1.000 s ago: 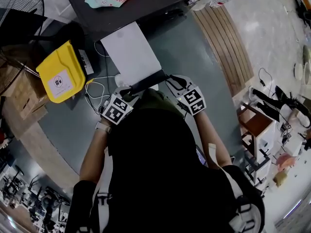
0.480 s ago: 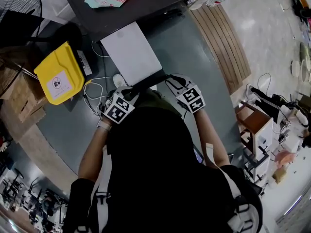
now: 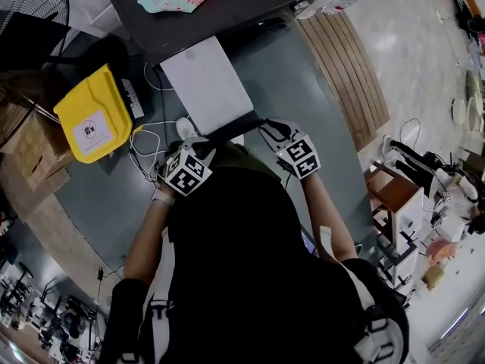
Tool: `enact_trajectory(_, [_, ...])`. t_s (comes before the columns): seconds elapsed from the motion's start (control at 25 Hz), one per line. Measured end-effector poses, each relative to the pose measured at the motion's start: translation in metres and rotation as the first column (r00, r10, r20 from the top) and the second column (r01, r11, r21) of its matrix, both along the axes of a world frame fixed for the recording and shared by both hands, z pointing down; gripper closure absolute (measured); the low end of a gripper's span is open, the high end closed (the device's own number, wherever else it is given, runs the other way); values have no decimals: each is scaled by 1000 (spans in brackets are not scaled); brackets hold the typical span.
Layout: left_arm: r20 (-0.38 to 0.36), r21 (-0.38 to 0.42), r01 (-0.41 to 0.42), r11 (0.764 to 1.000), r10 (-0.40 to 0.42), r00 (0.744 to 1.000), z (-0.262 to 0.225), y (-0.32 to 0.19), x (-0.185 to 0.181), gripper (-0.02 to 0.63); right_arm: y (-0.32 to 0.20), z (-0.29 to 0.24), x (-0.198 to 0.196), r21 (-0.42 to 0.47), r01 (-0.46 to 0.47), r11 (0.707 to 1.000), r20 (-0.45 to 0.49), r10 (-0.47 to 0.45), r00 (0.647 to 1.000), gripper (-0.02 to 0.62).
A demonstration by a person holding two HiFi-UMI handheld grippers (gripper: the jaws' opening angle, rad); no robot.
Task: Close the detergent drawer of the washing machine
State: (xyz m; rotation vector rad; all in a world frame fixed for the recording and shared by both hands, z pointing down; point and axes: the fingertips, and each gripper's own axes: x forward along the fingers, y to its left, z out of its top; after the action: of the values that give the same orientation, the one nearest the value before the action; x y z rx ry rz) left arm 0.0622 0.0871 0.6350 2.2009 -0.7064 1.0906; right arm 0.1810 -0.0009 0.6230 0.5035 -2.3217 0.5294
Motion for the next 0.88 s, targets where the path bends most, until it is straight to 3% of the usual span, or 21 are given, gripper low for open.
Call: enact_trajectory(0.88, [-38, 52, -12, 999, 14, 999, -22, -47, -27, 541, -52, -23, -28, 57, -136, 989, 32, 135, 990, 483])
